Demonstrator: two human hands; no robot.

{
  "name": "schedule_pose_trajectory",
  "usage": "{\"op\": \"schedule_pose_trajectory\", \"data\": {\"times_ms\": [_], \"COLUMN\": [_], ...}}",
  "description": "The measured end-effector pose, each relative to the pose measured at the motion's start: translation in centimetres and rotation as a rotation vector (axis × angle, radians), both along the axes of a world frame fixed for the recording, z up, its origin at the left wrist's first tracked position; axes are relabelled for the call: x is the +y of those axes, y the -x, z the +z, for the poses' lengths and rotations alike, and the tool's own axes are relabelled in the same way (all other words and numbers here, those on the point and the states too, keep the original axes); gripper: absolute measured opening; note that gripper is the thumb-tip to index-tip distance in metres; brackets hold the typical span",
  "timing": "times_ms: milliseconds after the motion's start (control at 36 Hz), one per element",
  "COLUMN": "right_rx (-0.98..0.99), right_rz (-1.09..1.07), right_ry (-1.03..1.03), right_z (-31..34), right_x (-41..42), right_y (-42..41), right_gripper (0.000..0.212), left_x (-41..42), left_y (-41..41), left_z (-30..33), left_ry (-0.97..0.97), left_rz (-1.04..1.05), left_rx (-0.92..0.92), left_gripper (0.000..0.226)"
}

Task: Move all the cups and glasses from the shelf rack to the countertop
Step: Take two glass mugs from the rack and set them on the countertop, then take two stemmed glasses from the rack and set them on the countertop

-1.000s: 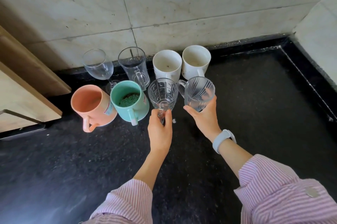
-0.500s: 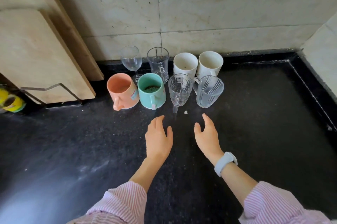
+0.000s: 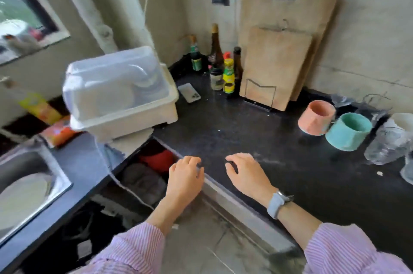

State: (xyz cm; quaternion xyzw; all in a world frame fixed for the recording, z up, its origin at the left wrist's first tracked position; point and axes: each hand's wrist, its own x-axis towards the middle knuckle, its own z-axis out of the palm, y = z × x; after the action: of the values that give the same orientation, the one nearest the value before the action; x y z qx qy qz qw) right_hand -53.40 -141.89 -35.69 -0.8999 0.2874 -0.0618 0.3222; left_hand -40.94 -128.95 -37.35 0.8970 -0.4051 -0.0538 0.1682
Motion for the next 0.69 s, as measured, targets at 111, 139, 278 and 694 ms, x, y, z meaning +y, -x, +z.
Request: {"op": "schedule_pose_trajectory", "data": {"times_ms": [111, 139, 278, 694], "right_rx": [-0.007, -0.015, -0.039, 0.006], "right_rz": [0.208, 0.267, 0.569, 1.314], "right_ry": [0.02, 0.039, 0.106, 0.142], "right_z": [1.8, 2.2, 4.1, 6.8], "right_x": [10.7, 13.6, 28.6, 65.1], "right_y": [-5.3, -6.5, -11.6, -19.8], "right_gripper": [0.035, 0.035, 0.035, 0.034], "left_x": [13.6, 17.3, 34.9, 70.8], "left_y": [-2.5, -3.0, -4.1, 1.1], "left_z": [1.7, 2.1, 4.5, 5.9], "left_ry": [0.04, 0.049, 0.05, 0.052], "left_rz": [0.206, 0.261, 0.542, 1.318], "left_rx": [-0.011, -0.024, -0.097, -0.098], "left_gripper": [0.031, 0.031, 0.03, 0.036]}}
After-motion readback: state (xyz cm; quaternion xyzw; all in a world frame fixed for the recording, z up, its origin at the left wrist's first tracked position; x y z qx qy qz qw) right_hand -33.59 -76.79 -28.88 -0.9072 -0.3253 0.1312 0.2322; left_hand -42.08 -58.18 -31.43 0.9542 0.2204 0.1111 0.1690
